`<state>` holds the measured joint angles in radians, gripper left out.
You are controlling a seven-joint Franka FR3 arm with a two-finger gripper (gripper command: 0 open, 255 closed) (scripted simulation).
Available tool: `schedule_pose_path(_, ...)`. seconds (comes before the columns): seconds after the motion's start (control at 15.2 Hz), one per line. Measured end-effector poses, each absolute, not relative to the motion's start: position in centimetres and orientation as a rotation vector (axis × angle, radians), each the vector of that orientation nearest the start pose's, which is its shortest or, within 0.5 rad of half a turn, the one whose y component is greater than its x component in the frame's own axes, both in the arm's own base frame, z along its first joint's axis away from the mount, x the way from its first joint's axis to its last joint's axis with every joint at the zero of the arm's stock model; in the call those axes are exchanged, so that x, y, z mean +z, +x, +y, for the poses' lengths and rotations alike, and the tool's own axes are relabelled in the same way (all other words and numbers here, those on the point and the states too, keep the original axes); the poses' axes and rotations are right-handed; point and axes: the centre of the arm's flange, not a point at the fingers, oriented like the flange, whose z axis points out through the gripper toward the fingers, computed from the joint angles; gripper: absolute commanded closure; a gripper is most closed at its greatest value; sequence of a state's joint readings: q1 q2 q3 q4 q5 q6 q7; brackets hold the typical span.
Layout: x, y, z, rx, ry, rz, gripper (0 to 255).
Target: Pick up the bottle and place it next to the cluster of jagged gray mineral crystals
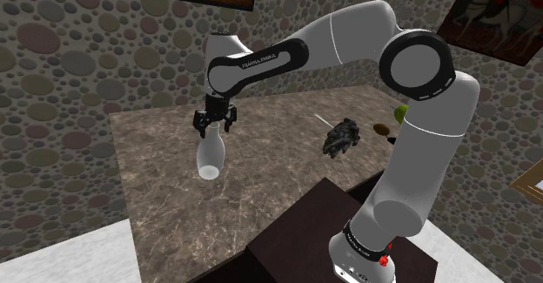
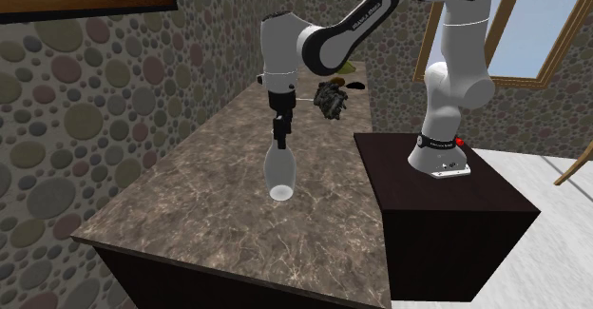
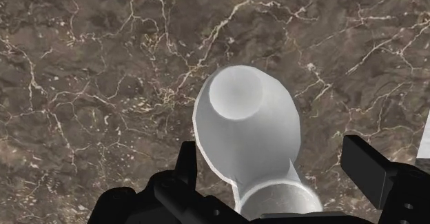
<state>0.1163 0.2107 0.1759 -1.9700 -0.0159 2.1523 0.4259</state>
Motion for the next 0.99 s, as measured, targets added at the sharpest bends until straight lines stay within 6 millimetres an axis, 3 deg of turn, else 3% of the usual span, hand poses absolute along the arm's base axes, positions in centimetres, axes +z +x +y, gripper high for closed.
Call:
schedule_pose_path(0.33,36.41,56.96,16.68,0.049,-3.122,0.201,0)
schedule_pose_path(0.4,36.41,56.96,16.68,0.049,-3.122,0.201,255)
schedule_pose_path(0.99,36.42,56.96,16.69,0.049,-3.121,0.2,255)
